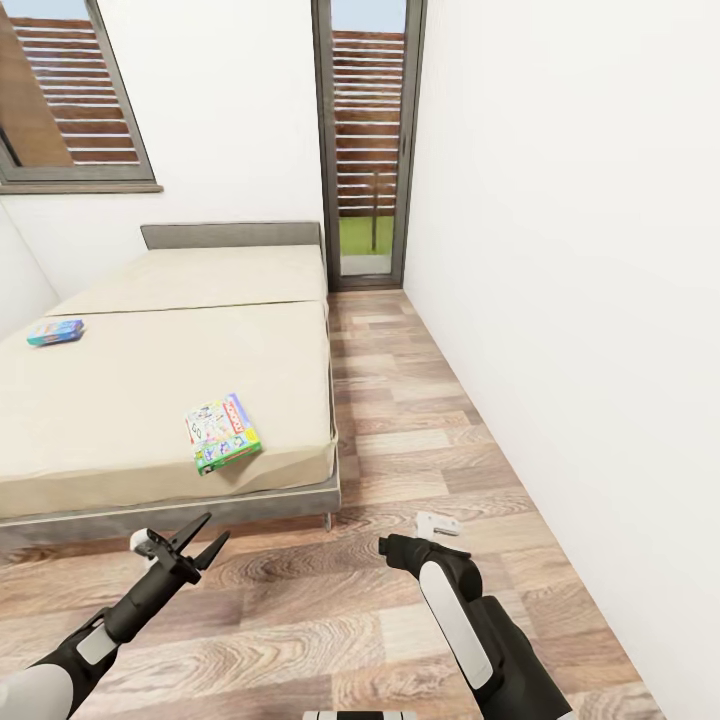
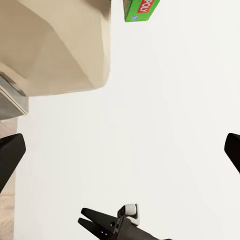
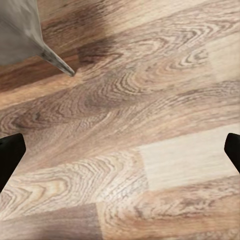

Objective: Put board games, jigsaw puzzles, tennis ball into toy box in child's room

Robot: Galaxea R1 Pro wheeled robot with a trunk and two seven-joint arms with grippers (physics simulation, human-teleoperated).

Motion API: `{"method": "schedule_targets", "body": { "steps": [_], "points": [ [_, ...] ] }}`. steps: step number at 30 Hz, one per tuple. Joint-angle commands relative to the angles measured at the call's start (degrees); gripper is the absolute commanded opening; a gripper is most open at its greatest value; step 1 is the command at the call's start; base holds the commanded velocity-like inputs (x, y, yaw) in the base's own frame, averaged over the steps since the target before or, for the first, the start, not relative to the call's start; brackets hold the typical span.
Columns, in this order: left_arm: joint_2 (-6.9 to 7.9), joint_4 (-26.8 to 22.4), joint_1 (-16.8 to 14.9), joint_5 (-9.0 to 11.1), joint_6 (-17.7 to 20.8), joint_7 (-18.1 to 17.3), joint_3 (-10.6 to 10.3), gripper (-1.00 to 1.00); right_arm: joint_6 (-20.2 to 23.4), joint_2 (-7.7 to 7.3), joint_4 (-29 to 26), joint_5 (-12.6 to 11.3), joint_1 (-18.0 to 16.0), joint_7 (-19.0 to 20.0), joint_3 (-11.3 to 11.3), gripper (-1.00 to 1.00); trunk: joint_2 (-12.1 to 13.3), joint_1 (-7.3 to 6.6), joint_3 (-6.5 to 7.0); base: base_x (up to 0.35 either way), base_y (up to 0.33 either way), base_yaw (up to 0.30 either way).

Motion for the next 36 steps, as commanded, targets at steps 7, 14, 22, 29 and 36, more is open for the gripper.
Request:
{"method": "schedule_targets", "body": {
  "steps": [7,14,22,29,36],
  "points": [
    [0.14,0.03,0.02,0.45,0.61,-0.47,-0.39,1.00,0.08,0.02,-0.03,-0.60,-0.04,-0.59,0.09,1.00,-0.02,-0.01,-0.05,0.000,0.000,0.000],
    [0.12,0.03,0.02,0.52,0.59,-0.57,-0.39,1.00,0.07,0.04,0.10,-0.56,-0.04,-0.59,0.08,1.00,-0.02,-0.01,-0.05,0.000,0.000,0.000],
    [0.13,0.01,0.03,0.55,0.63,-0.63,-0.39,1.00,0.02,0.02,0.30,-0.52,-0.04,-0.60,0.07,1.00,-0.02,-0.01,-0.05,0.000,0.000,0.000],
    [0.07,-0.05,0.03,0.55,0.65,-0.56,-0.39,1.00,0.01,0.00,0.37,-0.51,-0.04,-0.59,0.07,1.00,-0.02,-0.01,-0.05,0.000,0.000,0.000],
    [-0.01,-0.17,0.03,0.53,0.90,-0.36,-0.51,1.00,0.00,-0.01,0.40,-0.51,-0.04,-0.59,0.07,1.00,-0.02,-0.01,-0.05,0.000,0.000,0.000]
  ]
}}
